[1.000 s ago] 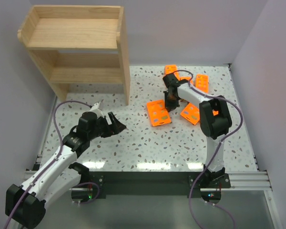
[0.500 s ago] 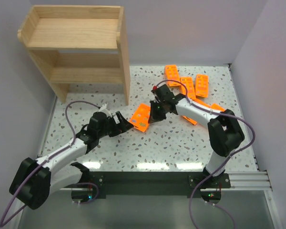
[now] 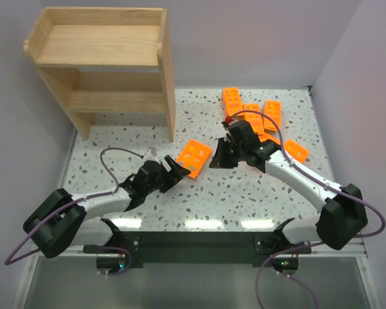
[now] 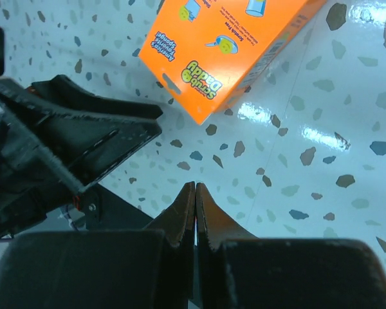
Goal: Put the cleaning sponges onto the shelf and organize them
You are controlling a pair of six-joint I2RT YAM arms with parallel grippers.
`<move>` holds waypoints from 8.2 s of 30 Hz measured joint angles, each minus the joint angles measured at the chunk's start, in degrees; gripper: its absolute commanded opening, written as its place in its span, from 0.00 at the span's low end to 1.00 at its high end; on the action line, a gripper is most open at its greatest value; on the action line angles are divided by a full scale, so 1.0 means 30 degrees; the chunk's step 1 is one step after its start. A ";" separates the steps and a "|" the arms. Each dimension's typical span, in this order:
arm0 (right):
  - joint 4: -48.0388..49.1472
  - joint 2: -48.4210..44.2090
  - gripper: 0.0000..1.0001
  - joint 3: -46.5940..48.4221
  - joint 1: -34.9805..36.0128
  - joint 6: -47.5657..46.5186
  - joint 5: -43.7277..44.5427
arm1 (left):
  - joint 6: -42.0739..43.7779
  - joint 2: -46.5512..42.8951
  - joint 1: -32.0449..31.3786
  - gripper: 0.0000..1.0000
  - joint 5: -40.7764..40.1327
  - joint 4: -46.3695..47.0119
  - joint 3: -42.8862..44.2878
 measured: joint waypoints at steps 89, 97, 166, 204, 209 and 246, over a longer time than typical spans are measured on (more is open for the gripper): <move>-0.4743 -0.5727 0.00 0.0670 -0.0408 -0.1282 0.2397 | 0.4146 0.2004 1.4411 0.00 0.4138 -0.9916 2.7008; -0.4743 -0.6018 0.00 0.0663 -0.0408 -0.1486 0.2397 | -0.0372 0.3512 2.0706 0.00 0.9661 -0.6710 2.3824; -0.5989 -0.4495 0.71 0.1348 -0.5508 -0.1209 0.6535 | -0.1523 -0.6105 1.9431 0.85 1.0171 -0.7031 1.6451; 0.2157 0.9063 0.57 0.2594 -1.1336 -0.0714 0.9930 | 0.8663 -1.6218 1.5380 0.81 1.3267 -1.8323 0.6543; 0.1290 0.6433 0.57 0.0189 -1.0265 0.1260 0.8284 | 0.9406 -1.6174 1.5373 0.74 1.3078 -1.8615 0.5136; -0.2812 -0.7825 0.73 -0.8233 -0.3191 0.3016 0.2543 | 0.9151 -0.8539 0.7410 0.74 1.0346 -1.3580 0.4721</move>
